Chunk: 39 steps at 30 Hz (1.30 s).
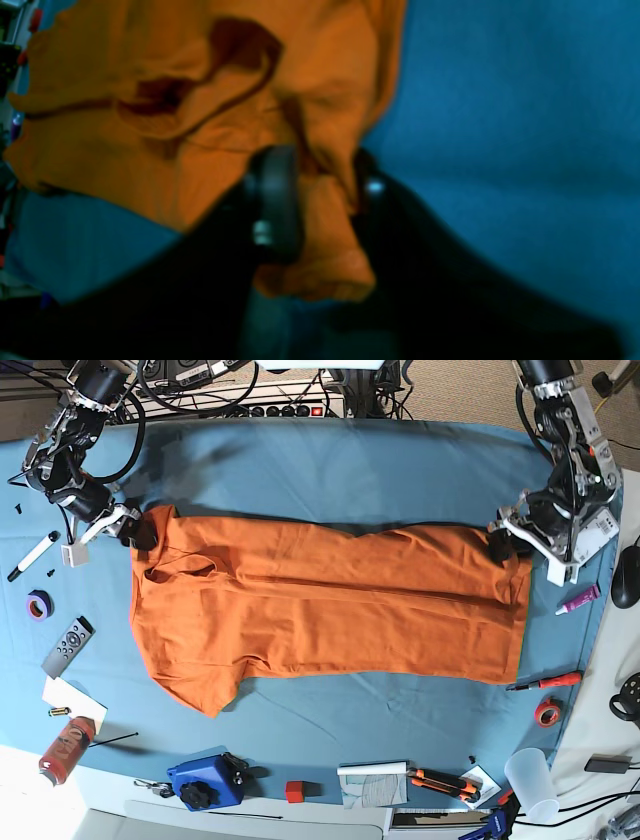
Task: Layout the t-shirt on the table in an organized manner, then fold the t-shirt properly
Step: 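Regrasp the folded edge with both grippers at the shirt ends, then pull the folded shirt taut between both grippers and release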
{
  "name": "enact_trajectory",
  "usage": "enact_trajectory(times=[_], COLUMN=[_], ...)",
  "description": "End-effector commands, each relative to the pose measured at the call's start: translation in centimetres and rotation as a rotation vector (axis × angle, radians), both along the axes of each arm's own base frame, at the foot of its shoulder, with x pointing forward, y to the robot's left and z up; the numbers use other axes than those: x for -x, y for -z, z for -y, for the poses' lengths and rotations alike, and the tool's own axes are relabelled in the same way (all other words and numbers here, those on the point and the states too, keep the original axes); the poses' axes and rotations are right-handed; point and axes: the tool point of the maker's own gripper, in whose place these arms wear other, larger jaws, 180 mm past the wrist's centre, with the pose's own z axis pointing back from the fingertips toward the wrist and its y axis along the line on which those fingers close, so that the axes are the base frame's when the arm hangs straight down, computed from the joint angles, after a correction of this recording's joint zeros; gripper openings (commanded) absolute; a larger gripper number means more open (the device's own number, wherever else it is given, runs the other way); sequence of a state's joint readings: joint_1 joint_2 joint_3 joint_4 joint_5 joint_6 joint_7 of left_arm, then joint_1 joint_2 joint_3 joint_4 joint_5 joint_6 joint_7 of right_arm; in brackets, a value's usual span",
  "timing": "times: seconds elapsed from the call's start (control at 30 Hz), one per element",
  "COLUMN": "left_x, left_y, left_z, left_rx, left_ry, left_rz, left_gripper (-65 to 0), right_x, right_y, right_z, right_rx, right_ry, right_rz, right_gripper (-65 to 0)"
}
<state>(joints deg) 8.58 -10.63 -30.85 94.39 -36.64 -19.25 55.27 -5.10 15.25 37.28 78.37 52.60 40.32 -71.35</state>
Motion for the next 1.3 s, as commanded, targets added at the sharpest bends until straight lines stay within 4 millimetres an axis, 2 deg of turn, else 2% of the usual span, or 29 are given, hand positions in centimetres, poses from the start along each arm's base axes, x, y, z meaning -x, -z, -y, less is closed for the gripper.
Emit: enact_trajectory(times=[0.0, 0.03, 0.17, 0.27, 0.33, 0.47, 0.57, 0.73, 0.93, 1.27], left_x=[0.0, 0.3, 1.0, 1.1, 1.2, 1.9, 2.6, 3.5, 5.2, 7.1], left_y=[-0.1, 0.1, 0.8, 0.9, 1.0, 1.0, 1.1, 1.0, 1.2, 1.0], left_z=[-0.4, -0.5, -0.9, -1.1, -1.4, -2.7, -3.0, -1.1, -1.0, -0.8], left_rx=[-0.011, -0.007, -0.019, -0.031, -0.033, -0.033, -0.035, 0.054, 0.056, 0.025], left_ry=[-0.005, -0.017, -0.033, -0.035, -0.042, -0.079, -0.06, 0.01, 0.017, 0.045], left_rz=[-0.011, -0.029, -0.087, -0.095, -0.101, -0.118, -0.142, -0.154, -0.181, -0.215], left_gripper=[-38.0, -41.6, -64.6, -65.0, -65.0, -65.0, -65.0, -65.0, -65.0, -65.0], right_x=[0.8, 0.8, 0.8, 0.3, -0.1, -0.2, 0.2, 0.6, 1.8, 3.6], right_y=[0.5, 0.5, 0.3, -0.5, -1.4, -3.0, -2.6, -2.4, -2.3, -4.8], right_z=[0.5, 0.5, 0.9, 2.3, 3.9, 6.6, 6.8, 6.7, 6.8, 9.7], right_rx=[0.034, 0.035, 0.045, 0.081, 0.112, 0.137, 0.148, 0.15, 0.121, 0.06], right_ry=[-0.016, -0.017, -0.017, -0.012, 0.018, 0.085, 0.082, 0.073, 0.077, 0.192], right_rz=[-0.052, -0.054, -0.053, -0.044, -0.025, 0.009, -0.018, -0.041, -0.054, 0.031], right_gripper=[-58.4, -64.9, -65.0, -65.0, -65.0, -65.0, -65.0, -65.0, -65.0, -65.0])
